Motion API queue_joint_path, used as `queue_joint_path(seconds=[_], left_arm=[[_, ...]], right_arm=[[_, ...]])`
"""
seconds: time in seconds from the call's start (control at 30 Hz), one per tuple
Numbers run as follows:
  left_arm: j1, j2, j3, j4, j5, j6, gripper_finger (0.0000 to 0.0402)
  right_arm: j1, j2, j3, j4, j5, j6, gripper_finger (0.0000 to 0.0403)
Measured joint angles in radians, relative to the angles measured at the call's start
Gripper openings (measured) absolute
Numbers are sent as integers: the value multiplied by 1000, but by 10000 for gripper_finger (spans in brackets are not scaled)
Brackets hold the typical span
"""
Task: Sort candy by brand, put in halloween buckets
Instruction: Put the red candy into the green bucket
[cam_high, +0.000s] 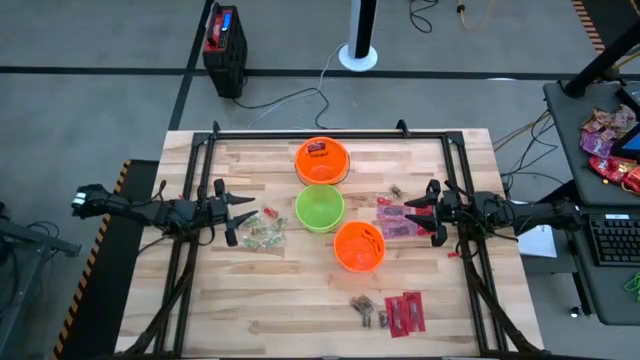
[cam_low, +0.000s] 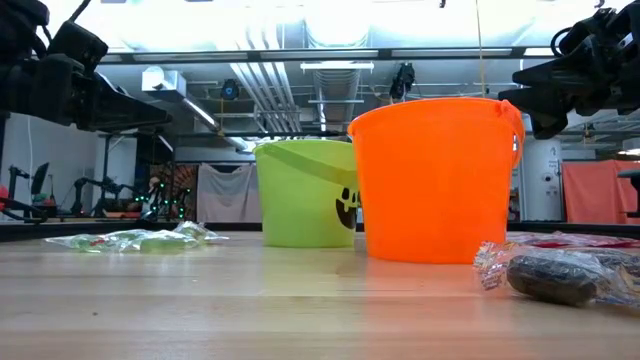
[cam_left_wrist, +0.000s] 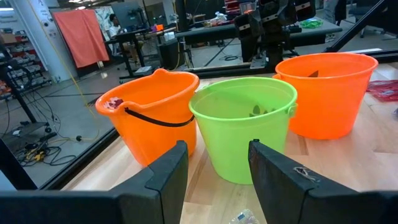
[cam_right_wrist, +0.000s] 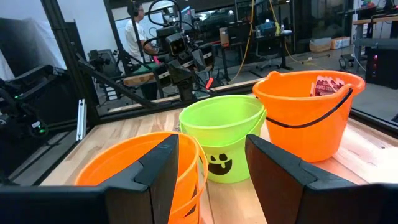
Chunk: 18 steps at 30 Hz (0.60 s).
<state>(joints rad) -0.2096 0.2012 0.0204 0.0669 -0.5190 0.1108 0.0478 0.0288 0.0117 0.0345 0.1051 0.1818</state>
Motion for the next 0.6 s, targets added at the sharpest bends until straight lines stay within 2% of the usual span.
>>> queue_joint_path(seconds=[0.6], left_arm=[[0, 0, 0, 0, -6, 0, 153]], right_arm=[[0, 0, 0, 0, 0, 0, 178]])
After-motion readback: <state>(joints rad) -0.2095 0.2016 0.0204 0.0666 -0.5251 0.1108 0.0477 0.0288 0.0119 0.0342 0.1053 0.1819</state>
